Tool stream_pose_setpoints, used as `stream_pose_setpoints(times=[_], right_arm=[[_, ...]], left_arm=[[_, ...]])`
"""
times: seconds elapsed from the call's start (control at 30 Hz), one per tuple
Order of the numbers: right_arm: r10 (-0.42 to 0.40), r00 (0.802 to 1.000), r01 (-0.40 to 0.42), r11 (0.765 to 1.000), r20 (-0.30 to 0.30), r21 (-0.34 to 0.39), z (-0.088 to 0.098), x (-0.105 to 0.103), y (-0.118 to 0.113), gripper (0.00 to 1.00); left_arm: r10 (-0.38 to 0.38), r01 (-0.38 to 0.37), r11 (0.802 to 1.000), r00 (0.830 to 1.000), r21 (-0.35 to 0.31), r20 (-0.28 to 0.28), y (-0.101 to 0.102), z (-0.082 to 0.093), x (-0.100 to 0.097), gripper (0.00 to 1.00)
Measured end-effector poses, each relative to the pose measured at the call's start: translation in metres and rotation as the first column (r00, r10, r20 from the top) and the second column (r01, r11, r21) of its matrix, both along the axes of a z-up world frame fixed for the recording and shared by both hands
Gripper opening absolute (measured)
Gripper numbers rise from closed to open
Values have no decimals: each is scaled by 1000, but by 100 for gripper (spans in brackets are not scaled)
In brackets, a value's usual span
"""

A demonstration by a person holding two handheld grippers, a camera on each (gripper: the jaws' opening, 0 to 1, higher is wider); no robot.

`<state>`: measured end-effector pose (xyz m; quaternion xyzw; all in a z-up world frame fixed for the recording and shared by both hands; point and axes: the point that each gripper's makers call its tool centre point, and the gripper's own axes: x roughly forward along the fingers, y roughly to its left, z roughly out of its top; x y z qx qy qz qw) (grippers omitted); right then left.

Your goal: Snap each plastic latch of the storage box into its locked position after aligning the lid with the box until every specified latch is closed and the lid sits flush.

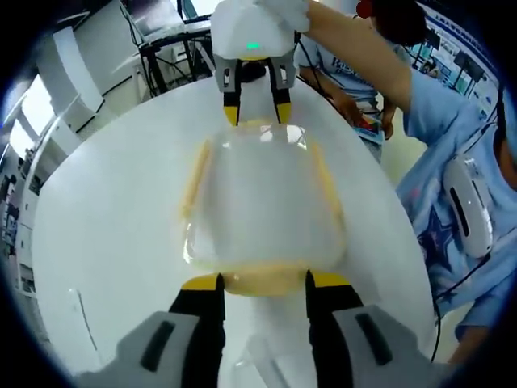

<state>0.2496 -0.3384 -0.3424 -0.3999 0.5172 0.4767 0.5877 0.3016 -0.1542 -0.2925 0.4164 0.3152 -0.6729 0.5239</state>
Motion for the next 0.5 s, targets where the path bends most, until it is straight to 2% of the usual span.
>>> stream_pose_setpoints(times=[0.33,0.5], right_arm=[[0,1000,-1,999,12,35,8,1,1,38],[1,999,-3,999,32,49,21,1,0,38]], left_arm=[[6,-6,1000,1000,-18,-8,2,4,-3,38],[5,-5,1000,1000,-25,-2,3,9,-5,38]])
